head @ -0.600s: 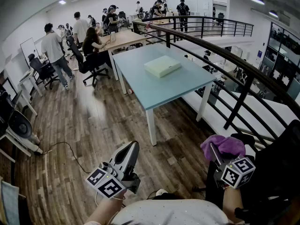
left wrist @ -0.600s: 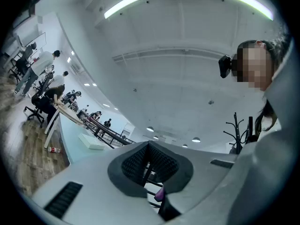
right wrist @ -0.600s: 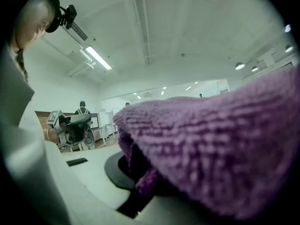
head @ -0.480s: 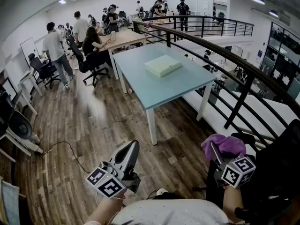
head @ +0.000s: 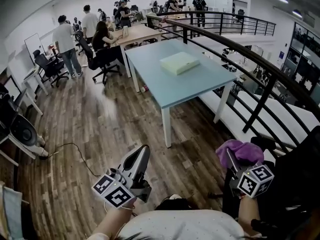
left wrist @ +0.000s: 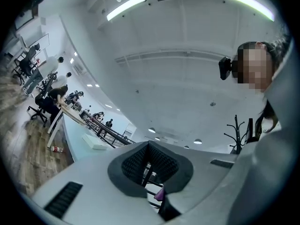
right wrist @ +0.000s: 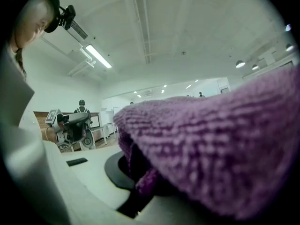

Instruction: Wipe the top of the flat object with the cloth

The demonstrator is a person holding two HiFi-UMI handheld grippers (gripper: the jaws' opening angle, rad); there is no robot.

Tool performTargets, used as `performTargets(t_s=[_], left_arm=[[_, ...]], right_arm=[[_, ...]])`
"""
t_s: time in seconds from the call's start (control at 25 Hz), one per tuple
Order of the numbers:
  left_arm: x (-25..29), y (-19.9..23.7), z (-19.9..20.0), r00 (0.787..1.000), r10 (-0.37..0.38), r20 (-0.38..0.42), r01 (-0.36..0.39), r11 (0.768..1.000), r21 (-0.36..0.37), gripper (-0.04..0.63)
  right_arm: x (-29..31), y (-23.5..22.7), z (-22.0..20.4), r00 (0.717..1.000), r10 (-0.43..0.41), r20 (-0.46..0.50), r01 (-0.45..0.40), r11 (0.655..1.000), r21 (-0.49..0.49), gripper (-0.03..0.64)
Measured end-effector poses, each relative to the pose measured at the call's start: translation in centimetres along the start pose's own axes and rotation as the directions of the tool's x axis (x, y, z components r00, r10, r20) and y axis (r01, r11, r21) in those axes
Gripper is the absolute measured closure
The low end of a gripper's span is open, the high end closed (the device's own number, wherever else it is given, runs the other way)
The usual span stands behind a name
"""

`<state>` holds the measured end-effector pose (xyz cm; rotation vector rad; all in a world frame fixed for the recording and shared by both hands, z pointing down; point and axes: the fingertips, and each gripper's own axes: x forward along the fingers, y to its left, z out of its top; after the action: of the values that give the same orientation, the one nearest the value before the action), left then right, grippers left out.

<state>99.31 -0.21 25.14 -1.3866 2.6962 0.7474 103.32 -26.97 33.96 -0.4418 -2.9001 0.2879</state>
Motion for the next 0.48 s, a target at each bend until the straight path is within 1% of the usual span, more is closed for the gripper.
performTargets(t_s=[0.12,0.24,0.36,0.48], left_arm=[[-1.0,0.7,-0.2,1.0,0.019,0.01,-0.019,1.0,-0.01,0.595],[-1.3,2.5,0.6,1.0,0.027,0.006,-0.027,0.999,-0.025,0.595],[-1.1,5.7,1.8,0.999,0.043,0.014,-0.043,0.999,-0.023,0.595],[-0.9,10.8,3.0,0.996,0.081,0.038,-0.079,0.996,-0.049,0.595]], right_arm=[[0.4,0.5,-0.1,0.998,0.012,0.055,-0.015,0.998,0.056,0.588],[2.3,2.1,1.0,0.993,0.059,0.104,-0.07,0.993,0.098,0.588],[5.6,3.5,2.6,0.987,0.105,0.123,-0.114,0.991,0.073,0.59],[10.7,4.7,2.4,0.99,0.124,0.072,-0.126,0.992,0.022,0.591]])
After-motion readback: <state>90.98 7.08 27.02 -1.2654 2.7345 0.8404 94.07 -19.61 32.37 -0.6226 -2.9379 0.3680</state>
